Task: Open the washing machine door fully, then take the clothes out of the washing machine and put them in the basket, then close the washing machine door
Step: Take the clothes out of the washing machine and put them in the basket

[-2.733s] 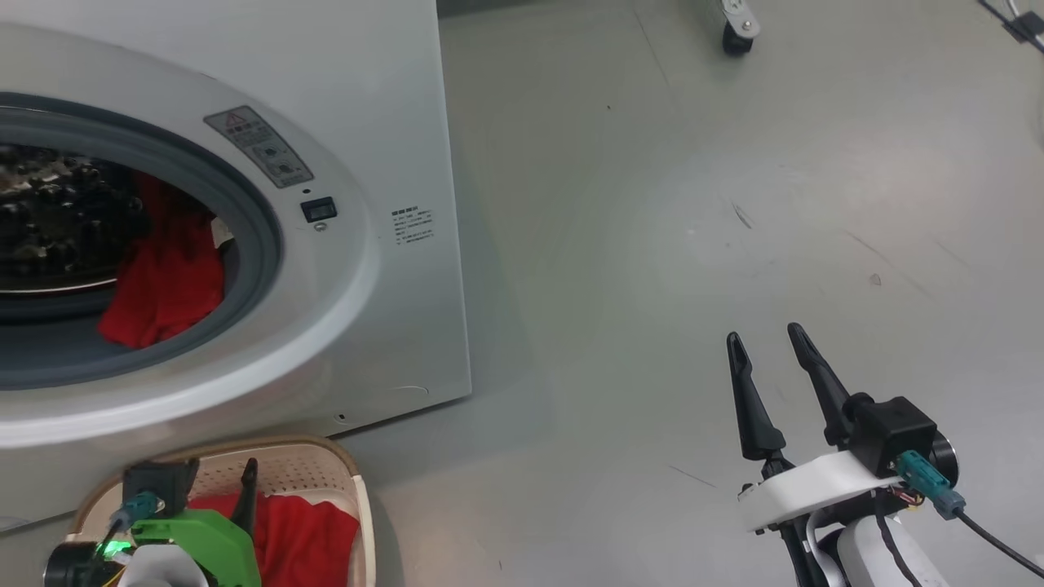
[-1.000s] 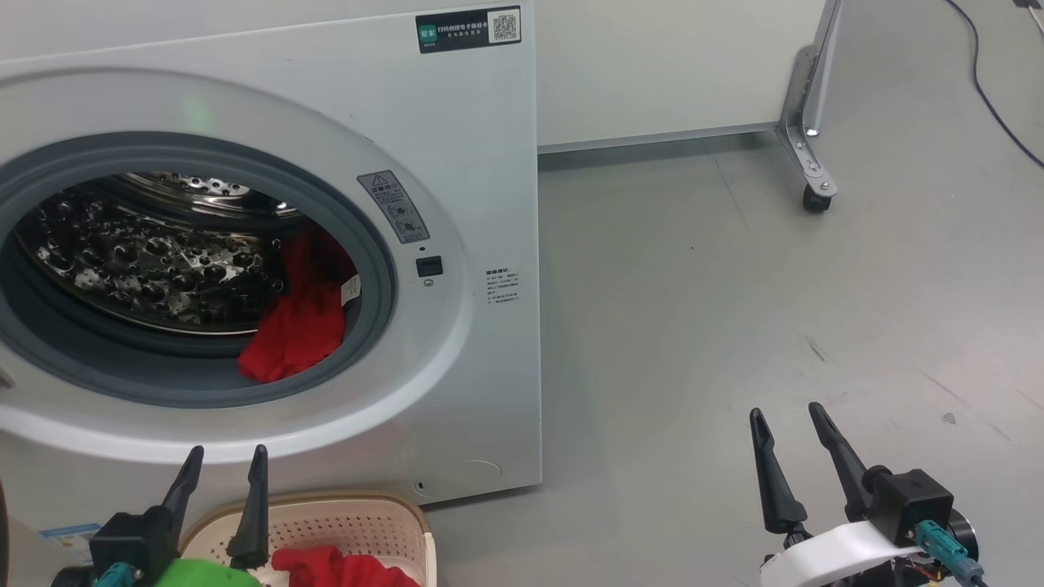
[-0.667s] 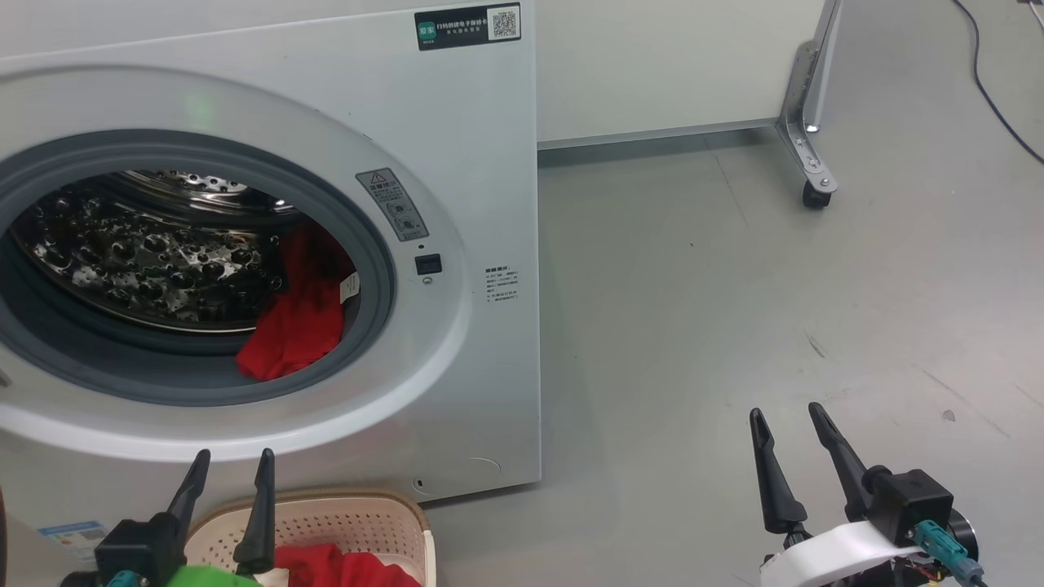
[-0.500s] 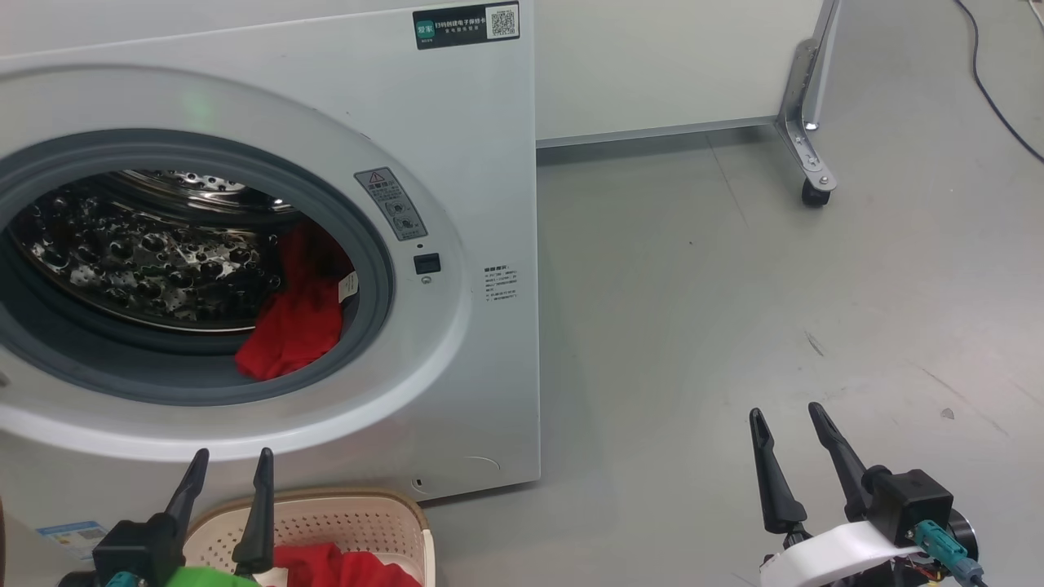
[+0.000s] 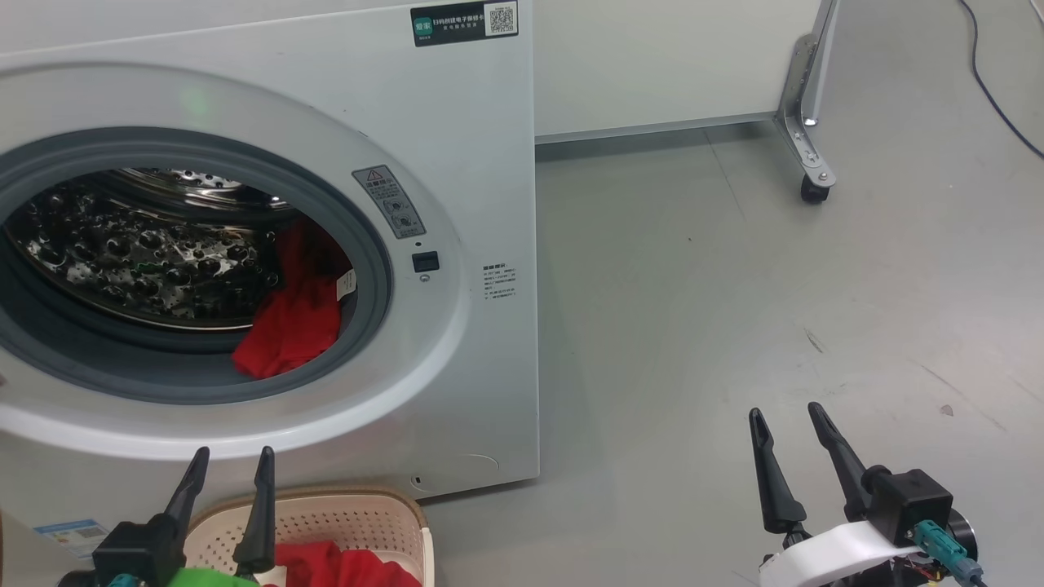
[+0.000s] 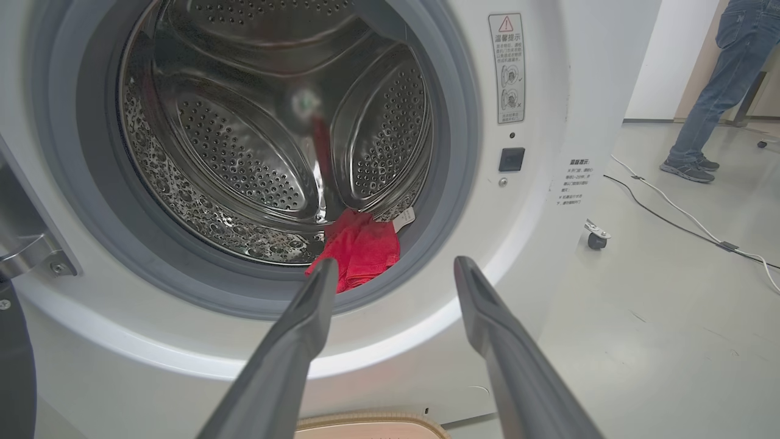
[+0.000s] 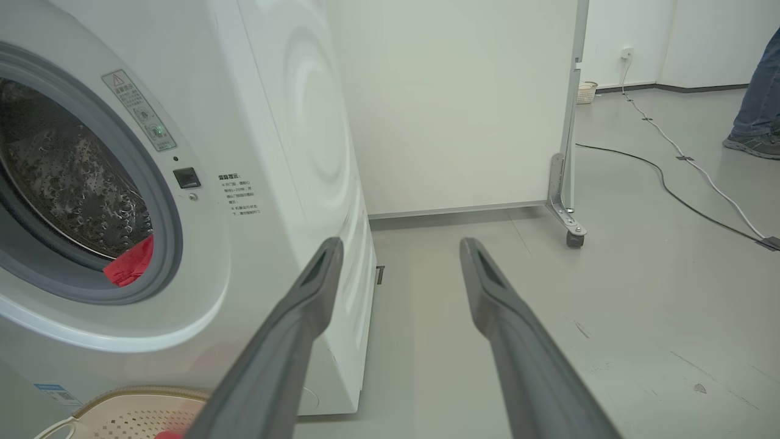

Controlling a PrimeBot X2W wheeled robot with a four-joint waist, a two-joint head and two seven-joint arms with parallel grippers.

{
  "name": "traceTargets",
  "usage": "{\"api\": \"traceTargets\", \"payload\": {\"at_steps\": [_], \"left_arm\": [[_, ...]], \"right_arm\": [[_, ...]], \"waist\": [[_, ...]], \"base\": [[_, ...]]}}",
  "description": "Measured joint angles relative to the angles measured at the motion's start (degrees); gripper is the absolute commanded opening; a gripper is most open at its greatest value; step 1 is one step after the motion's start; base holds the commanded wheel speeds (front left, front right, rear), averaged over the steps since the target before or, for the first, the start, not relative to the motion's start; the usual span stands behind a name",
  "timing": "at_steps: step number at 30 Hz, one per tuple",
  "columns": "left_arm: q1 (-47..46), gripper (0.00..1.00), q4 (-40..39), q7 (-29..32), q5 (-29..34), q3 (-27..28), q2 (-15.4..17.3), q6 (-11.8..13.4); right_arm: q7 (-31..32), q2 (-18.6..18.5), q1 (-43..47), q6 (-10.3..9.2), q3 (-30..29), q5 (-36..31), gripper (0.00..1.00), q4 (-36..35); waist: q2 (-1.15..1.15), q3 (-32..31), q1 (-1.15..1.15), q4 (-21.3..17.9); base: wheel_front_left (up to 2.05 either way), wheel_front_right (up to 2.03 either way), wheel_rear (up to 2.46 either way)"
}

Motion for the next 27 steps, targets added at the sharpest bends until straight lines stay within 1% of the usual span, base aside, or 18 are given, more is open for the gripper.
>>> {"api": "traceTargets", "payload": {"at_steps": [21,24,27], "left_arm": [[0.6,1.00,-1.0,0.0,1.0,0.6,-0.2,0.0],[1.1,1.00,-1.9,0.0,1.0,1.6,-0.2,0.0],[1.3,1.00,-2.4,0.0,1.0,1.9,-0.1,0.0]], "right_arm": [[0.0,0.1,0.0,0.09,-0.1,-0.1,1.00,0.0],[0.0,0.1,0.0,0.55,0.5,-0.4,1.00,0.0],[0.0,0.1,0.0,0.57,1.1,-0.8,1.00,-0.1]], "waist": [[0.00,0.4,0.00,-0.3],[0.00,0.8,0.00,-0.5],[0.00,1.4,0.00,-1.0]], "base": [[0.00,0.00,0.00],[0.00,0.00,0.00],[0.00,0.00,0.00]]}}
